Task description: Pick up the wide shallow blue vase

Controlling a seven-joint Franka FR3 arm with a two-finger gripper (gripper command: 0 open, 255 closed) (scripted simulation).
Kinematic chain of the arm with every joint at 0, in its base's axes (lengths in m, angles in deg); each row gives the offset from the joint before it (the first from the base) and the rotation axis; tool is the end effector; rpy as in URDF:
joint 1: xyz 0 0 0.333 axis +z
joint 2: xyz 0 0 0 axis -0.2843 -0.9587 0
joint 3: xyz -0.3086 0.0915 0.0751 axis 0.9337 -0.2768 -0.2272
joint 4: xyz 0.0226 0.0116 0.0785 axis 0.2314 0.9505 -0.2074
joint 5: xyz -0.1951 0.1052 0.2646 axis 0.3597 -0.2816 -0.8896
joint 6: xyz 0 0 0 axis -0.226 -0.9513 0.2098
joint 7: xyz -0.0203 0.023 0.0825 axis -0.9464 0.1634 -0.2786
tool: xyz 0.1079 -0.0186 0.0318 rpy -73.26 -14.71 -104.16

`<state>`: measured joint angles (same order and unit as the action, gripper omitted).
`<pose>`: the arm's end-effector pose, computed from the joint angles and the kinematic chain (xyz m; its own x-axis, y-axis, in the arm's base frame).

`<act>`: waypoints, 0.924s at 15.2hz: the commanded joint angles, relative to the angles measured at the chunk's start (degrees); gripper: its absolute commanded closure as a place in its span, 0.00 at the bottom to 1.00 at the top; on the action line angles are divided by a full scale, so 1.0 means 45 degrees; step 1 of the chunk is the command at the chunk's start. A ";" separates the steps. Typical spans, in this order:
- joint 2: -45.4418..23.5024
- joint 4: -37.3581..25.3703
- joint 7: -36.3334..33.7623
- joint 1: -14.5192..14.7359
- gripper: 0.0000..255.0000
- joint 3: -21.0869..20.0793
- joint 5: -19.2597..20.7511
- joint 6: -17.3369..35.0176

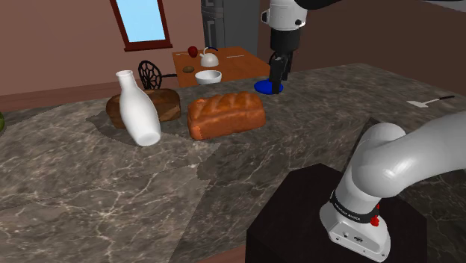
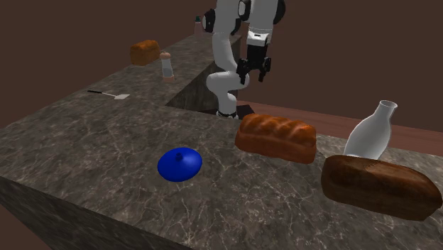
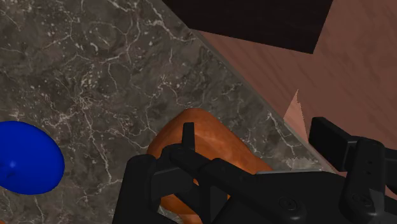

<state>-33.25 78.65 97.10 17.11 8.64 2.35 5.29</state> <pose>0.2502 0.0224 0.6151 0.9746 0.2239 -0.0091 0.2239 -0.9714 0.0785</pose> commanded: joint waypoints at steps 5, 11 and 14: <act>-0.0916 -0.0167 0.0994 -0.0333 0.00 0.0948 0.0554 0.0884; -0.2665 -0.0884 0.2450 -0.0750 0.00 0.2309 0.1090 0.2142; -0.3685 -0.1453 0.3182 -0.0907 0.00 0.2963 0.1193 0.2707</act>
<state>-48.09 72.93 110.38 13.21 21.05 7.61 16.33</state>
